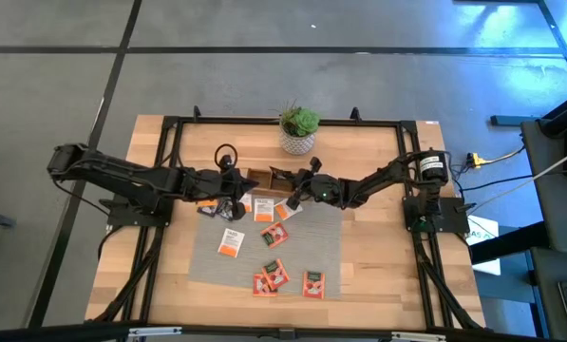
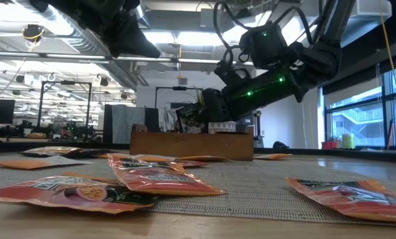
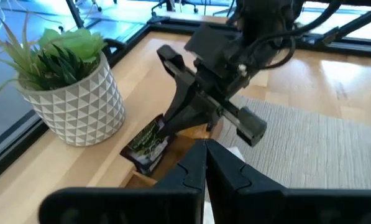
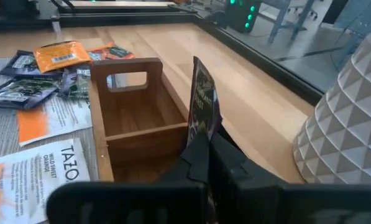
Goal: Pick & Place Tea
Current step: Put the dark blue tea bag into the middle section of the wooden organizer, then adjust the orange tea bag
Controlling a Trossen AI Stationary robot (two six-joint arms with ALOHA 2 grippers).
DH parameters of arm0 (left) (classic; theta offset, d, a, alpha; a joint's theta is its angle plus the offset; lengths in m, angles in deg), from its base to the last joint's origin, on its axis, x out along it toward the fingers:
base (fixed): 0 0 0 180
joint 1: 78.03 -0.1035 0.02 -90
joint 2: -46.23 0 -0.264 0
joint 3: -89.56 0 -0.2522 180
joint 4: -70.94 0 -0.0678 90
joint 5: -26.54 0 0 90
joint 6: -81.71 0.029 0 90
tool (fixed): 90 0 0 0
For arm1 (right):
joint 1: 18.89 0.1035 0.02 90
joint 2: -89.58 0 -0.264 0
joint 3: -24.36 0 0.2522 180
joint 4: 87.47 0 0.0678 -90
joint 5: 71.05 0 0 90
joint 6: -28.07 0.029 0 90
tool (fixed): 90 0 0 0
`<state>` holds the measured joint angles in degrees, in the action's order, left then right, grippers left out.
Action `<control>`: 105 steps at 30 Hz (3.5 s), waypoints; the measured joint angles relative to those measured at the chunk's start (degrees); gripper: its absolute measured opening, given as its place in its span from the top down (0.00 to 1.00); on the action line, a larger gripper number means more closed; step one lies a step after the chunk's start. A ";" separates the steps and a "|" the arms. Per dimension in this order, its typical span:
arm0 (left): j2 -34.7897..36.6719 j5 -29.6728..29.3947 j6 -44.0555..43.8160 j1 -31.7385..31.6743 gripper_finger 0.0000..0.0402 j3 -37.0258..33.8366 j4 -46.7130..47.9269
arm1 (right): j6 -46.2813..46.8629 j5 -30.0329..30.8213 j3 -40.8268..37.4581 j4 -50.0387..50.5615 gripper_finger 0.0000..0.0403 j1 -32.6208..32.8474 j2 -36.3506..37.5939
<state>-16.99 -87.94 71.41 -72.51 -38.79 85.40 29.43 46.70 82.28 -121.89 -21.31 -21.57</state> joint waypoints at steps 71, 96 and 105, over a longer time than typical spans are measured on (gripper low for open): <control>-14.99 8.86 0.61 -0.05 0.99 -0.04 -6.05 | 5.38 -9.54 5.16 44.44 0.70 3.17 12.17; -14.99 8.99 0.61 -0.07 0.99 -0.04 -6.06 | 1.14 -4.70 5.16 44.18 0.70 -3.08 12.37; -14.99 8.97 0.61 -0.08 0.99 -0.04 -6.06 | -0.41 -4.73 5.16 42.90 0.70 -5.60 12.39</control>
<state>-31.98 -78.97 72.02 -72.59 -38.83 79.34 29.02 41.98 87.44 -78.99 -26.91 -9.18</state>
